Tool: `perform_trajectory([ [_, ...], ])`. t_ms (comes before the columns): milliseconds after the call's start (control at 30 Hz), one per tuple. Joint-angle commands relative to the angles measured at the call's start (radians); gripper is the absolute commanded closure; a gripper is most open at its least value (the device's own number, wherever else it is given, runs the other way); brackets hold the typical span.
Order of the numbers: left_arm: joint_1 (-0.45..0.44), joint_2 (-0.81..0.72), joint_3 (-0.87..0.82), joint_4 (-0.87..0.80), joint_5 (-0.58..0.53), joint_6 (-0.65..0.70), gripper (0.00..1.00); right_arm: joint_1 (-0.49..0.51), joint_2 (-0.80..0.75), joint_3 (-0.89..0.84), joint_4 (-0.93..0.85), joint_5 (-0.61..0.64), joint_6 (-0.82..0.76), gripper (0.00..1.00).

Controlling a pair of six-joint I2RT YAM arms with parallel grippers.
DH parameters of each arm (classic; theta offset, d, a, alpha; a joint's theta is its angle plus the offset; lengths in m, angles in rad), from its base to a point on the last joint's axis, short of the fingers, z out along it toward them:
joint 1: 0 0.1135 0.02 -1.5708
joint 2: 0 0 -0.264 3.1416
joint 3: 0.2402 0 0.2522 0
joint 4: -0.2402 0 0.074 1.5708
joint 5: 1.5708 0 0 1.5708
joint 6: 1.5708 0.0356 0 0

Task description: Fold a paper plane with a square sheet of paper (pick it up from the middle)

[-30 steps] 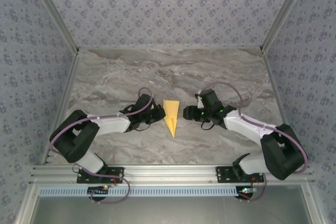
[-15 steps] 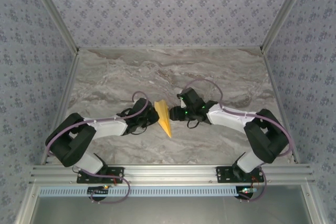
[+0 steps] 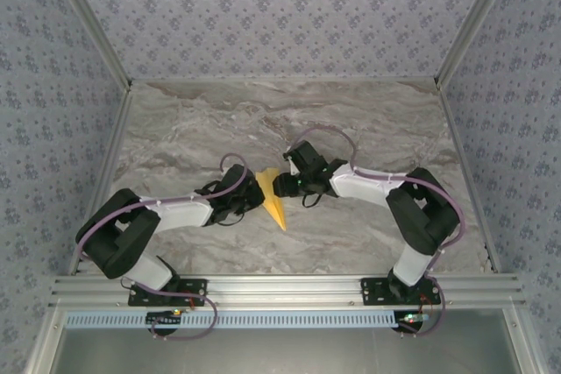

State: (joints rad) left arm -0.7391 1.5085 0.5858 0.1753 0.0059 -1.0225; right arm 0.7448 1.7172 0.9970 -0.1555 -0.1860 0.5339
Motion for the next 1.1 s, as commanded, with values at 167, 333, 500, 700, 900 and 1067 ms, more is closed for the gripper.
perform_trajectory([
  [167,0.008,-0.013,0.002,-0.023,-0.020,0.010,1.00,0.005,0.053,0.064,-0.090,0.027,-0.025,0.53],
  [333,0.010,-0.010,0.004,-0.039,-0.029,0.007,1.00,0.005,0.047,0.075,-0.139,0.123,-0.007,0.58],
  [500,0.009,-0.001,0.006,-0.039,-0.029,0.005,1.00,0.006,0.055,0.087,-0.165,0.152,-0.002,0.65],
  [700,0.010,-0.001,0.006,-0.040,-0.029,0.004,1.00,0.001,0.076,0.087,-0.142,0.089,0.013,0.78],
  [900,0.012,-0.001,0.015,-0.059,-0.033,0.010,1.00,-0.021,0.064,0.068,-0.139,0.090,0.044,0.94],
  [1067,0.014,0.000,0.016,-0.047,-0.016,0.020,0.99,-0.029,0.010,0.020,-0.156,0.112,0.066,0.96],
])
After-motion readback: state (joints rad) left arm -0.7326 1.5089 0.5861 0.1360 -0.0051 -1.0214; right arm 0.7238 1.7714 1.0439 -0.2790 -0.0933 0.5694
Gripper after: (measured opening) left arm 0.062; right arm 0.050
